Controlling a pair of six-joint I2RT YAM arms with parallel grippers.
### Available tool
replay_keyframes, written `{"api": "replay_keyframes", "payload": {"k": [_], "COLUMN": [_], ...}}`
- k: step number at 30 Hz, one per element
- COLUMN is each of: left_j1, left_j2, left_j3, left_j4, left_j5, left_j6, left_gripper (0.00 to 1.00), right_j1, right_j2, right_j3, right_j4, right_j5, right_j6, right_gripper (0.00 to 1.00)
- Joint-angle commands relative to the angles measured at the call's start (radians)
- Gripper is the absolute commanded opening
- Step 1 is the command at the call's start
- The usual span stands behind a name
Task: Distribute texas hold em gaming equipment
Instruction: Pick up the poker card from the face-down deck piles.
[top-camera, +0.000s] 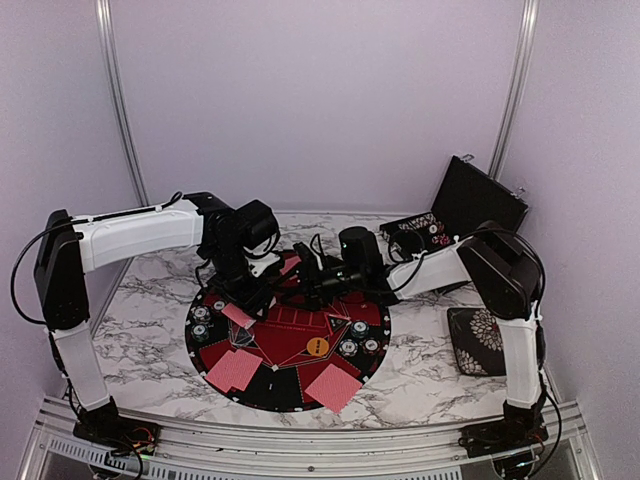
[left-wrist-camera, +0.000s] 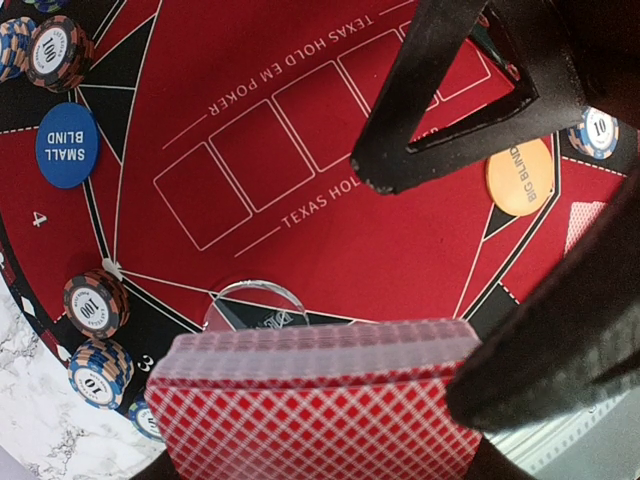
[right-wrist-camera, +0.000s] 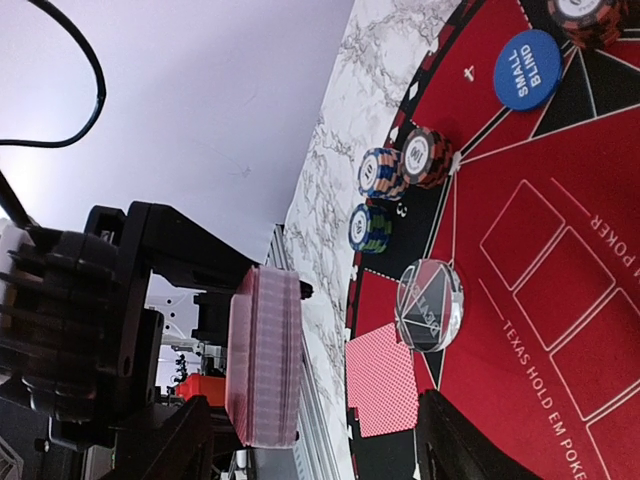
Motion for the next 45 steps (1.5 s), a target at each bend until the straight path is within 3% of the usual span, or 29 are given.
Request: {"api": "replay_keyframes", "payload": {"k": [1, 45], "left_j1": [-0.003, -0.001], "left_j2": [-0.007, -0.01], "left_j3": [0.02, 0.034], "left_j4": [-0.029, -0.032], "left_j5": [0.002, 0.0], "left_j6": [0.008, 0.018], "left_gripper": [0.46, 0.46], "right_j1": [-0.011, 0.069], "right_j2": [-0.038, 0.106], "right_j3": [-0.018, 0.107], "right_j4": [-0.022, 0.118], "right_j5": [0.032, -0.017], "right_j6": [-0.037, 0.121], "right_gripper": [0.67, 0.62]}}
